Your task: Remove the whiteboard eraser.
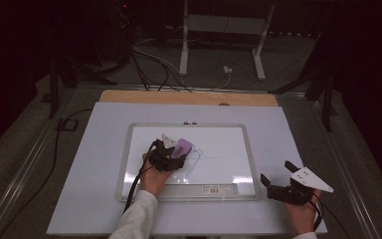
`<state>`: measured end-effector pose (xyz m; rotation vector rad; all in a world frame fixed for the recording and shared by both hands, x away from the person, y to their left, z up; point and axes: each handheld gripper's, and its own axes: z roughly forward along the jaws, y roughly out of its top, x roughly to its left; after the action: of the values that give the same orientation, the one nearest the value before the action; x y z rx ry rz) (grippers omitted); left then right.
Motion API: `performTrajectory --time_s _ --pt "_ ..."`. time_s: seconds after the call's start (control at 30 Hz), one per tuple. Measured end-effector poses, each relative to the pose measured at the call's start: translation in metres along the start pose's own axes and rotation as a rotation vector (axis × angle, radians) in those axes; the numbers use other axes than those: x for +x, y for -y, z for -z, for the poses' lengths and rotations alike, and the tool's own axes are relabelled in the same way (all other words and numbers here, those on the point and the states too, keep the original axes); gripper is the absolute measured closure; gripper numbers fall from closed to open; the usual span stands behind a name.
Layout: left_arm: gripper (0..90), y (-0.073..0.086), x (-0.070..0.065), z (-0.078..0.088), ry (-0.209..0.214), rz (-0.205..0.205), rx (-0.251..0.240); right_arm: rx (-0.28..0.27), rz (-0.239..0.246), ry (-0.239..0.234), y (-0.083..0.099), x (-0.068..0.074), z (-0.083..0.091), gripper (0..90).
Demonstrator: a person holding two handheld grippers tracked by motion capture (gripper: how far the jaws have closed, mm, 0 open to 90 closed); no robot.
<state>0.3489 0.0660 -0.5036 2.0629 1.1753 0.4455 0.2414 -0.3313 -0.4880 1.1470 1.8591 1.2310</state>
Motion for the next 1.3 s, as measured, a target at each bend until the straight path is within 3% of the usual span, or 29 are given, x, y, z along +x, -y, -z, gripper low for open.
performTrajectory --time_s 0.2,0.4,0.57,0.87,0.97,1.03,1.2,1.3 --pt "41.7 0.0 0.02 0.002 -0.075 0.052 0.006 0.001 -0.002 0.0 0.0 0.0 0.0 0.0" --pt "41.8 -0.002 0.033 0.001 -0.099 0.087 0.007 0.003 0.0 -0.002 0.0 0.0 -0.001 0.0" --pt "41.9 -0.006 0.026 -0.002 -0.112 0.061 0.023 0.005 0.0 -0.003 0.0 0.001 -0.002 0.0" --pt "41.9 -0.009 -0.003 -0.004 -0.056 -0.023 0.04 0.001 -0.001 -0.001 0.0 0.0 -0.001 0.0" --pt "41.9 -0.01 0.0 -0.004 -0.046 -0.02 0.045 0.0 -0.003 0.001 0.0 0.0 -0.001 0.0" --pt "42.0 -0.01 0.006 -0.003 -0.073 -0.016 0.046 -0.001 -0.002 0.002 0.0 0.0 0.0 0.0" --pt "42.1 -0.013 0.024 -0.004 -0.081 0.011 0.064 -0.002 -0.004 0.003 0.0 -0.001 0.0 0.0" --pt "42.1 -0.015 0.027 -0.006 -0.091 0.013 0.069 0.0 -0.002 0.002 0.0 0.0 0.0 0.0"
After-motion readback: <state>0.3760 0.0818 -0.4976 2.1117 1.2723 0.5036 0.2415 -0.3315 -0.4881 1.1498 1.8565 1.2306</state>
